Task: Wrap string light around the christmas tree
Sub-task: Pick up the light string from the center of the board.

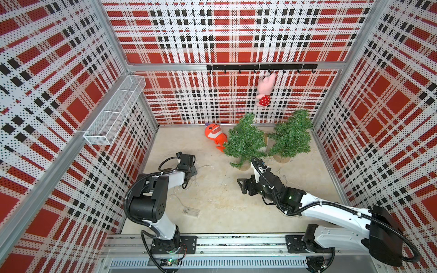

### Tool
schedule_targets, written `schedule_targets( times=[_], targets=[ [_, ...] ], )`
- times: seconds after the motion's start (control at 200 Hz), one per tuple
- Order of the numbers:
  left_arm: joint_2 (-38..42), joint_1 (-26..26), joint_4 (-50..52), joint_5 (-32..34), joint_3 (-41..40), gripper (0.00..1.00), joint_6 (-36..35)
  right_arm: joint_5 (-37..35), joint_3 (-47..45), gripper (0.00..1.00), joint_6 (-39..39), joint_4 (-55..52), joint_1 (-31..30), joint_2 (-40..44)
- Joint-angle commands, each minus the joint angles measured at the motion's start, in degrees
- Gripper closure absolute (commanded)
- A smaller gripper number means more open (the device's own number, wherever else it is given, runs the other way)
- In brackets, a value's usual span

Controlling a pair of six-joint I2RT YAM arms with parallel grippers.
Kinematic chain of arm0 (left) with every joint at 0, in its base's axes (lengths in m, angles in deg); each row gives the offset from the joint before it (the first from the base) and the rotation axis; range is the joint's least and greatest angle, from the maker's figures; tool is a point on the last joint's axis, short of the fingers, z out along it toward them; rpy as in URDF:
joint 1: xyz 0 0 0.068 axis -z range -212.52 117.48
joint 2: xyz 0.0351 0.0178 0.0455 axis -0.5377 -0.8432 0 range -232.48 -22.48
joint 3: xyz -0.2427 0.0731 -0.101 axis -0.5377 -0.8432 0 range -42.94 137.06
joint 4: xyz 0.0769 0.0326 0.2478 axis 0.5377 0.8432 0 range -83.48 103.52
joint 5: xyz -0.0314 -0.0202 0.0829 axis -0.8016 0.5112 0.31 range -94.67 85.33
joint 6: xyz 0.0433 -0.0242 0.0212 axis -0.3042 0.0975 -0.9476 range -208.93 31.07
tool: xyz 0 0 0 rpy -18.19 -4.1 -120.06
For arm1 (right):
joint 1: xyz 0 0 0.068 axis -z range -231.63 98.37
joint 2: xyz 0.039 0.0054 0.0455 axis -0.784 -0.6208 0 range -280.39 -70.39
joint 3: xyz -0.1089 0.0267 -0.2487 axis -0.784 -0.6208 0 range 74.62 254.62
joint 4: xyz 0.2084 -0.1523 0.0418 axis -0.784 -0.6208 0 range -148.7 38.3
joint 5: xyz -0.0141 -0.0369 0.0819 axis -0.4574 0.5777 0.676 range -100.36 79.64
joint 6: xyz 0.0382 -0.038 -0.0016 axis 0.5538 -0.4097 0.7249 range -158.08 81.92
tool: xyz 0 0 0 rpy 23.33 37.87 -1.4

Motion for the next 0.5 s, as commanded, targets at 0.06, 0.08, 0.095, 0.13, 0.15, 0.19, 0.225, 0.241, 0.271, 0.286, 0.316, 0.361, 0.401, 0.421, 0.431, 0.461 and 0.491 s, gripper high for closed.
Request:
schedule_targets(
  times=[0.06, 0.08, 0.095, 0.13, 0.15, 0.19, 0.225, 0.241, 0.271, 0.286, 0.316, 0.361, 0.401, 0.421, 0.431, 0.461, 0.491],
  targets=[
    [-2.0, -0.8, -0.1, -2.8, 0.6, 0.72, -0.7, 0.6, 1.4, 0.12, 0.0, 3.8, -0.7, -1.6],
    [-1.7, -0.8, 0.7, -2.8, 0.9, 0.74, -1.0, 0.7, 1.4, 0.12, 0.1, 4.0, -0.7, -1.8],
    [-1.3, -0.7, 1.2, -2.9, 1.2, 0.75, -1.2, 0.8, 1.4, 0.13, 0.1, 4.2, -0.8, -2.0],
    [-0.1, -0.4, 2.7, -3.2, 2.0, 0.78, -1.6, 0.9, 1.4, 0.12, 0.3, 4.4, -0.9, -2.2],
    [1.0, -0.3, 3.7, -3.6, 2.6, 0.8, -1.9, 0.9, 1.4, 0.13, 0.3, 4.4, -1.0, -2.4],
    [3.5, 0.1, 5.9, -3.7, 3.9, 0.84, -2.5, 0.9, 1.5, 0.13, 0.4, 4.6, -1.1, -2.9],
    [5.6, 0.8, 7.7, -3.4, 5.2, 0.88, -3.0, 0.9, 1.5, 0.13, 0.5, 5.0, -1.1, -3.2],
    [6.8, 1.1, 8.7, -3.3, 5.7, 0.88, -3.2, 0.9, 1.6, 0.13, 0.5, 5.1, -1.2, -3.5],
    [9.0, 1.6, 10.4, -3.0, 6.6, 0.9, -3.7, 0.9, 1.7, 0.13, 0.5, 5.5, -1.2, -3.8],
    [10.0, 1.8, 11.1, -3.0, 7.1, 0.92, -3.8, 0.9, 1.7, 0.13, 0.4, 5.7, -1.3, -4.1],
    [12.1, 2.3, 12.7, -3.3, 7.9, 0.94, -4.3, 2.3, 2.0, 0.13, 0.1, 6.2, -1.3, -4.6],
    [14.9, 2.8, 14.5, -4.2, 8.7, 0.95, -4.5, 2.8, 3.0, 0.13, -0.9, 6.4, -1.3, -5.5],
    [17.2, 3.0, 15.2, -5.4, 9.0, 0.97, -4.6, 2.7, 4.0, 0.13, -2.1, 6.0, -1.3, -6.1],
    [18.2, 2.9, 15.8, -6.1, 9.0, 0.98, -4.8, 2.7, 4.6, 0.13, -2.7, 5.9, -1.3, -6.5],
    [18.8, 2.9, 16.2, -6.6, 9.1, 0.99, -4.8, 2.7, 4.9, 0.13, -3.0, 5.9, -1.3, -6.6],
    [20.2, 3.0, 17.0, -7.8, 9.3, 1.0, -5.1, 2.7, 5.6, 0.13, -3.9, 5.7, -1.3, -7.1],
    [21.5, 3.0, 17.7, -8.9, 9.5, 1.0, -5.3, 3.0, 6.4, 0.13, -4.6, 5.9, -1.3, -7.5]
  ],
)
